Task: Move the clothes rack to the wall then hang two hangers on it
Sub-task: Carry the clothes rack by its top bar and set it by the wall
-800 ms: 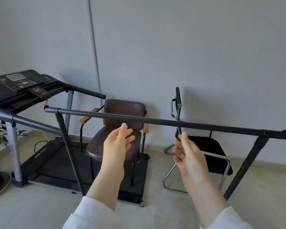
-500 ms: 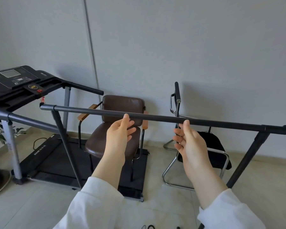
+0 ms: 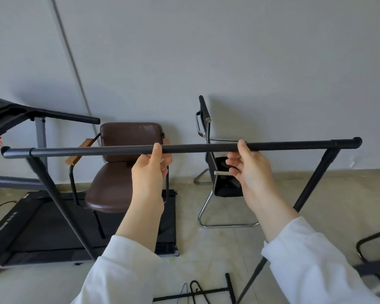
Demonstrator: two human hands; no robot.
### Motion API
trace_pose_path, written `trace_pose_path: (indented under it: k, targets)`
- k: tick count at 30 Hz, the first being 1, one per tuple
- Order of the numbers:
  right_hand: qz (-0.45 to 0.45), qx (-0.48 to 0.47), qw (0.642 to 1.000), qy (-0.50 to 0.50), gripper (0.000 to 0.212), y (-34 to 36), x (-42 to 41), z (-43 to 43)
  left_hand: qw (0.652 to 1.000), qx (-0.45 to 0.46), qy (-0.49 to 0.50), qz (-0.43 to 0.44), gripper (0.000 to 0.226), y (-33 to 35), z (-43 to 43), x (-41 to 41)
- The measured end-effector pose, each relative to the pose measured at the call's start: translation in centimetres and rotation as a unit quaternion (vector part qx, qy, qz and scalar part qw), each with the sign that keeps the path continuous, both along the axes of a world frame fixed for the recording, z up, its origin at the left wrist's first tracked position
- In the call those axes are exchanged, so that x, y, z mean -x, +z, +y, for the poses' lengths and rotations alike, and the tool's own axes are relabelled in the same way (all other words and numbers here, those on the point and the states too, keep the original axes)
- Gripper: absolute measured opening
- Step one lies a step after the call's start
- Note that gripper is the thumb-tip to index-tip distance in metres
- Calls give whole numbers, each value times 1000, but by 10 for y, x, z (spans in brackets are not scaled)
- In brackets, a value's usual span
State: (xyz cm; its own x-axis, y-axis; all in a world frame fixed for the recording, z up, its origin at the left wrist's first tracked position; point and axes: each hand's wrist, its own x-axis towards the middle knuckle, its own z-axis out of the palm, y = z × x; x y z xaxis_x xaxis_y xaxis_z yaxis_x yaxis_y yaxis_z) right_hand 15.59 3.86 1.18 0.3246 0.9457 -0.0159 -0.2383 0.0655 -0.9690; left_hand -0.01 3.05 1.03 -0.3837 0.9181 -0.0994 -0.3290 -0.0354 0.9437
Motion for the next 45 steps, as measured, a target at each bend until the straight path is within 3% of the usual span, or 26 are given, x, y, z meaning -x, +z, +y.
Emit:
trace_pose_path:
  k: [11, 20, 31, 45]
  targets:
    - [2, -11, 998, -66, 25, 14, -13, -54, 997, -33, -68, 19, 21, 10, -31, -10]
    - [-2, -45, 998, -38, 27, 29, -17, -78, 998, -37, -36, 31, 21, 27, -62, -13]
    - [3, -40, 993, 109, 23, 22, -4, -118, 996, -3, 81, 34, 16, 31, -155, 0]
    - [-21, -51, 956, 286, 23, 37, 112, -222, 965, -8, 261, 14, 20, 39, -312, 93]
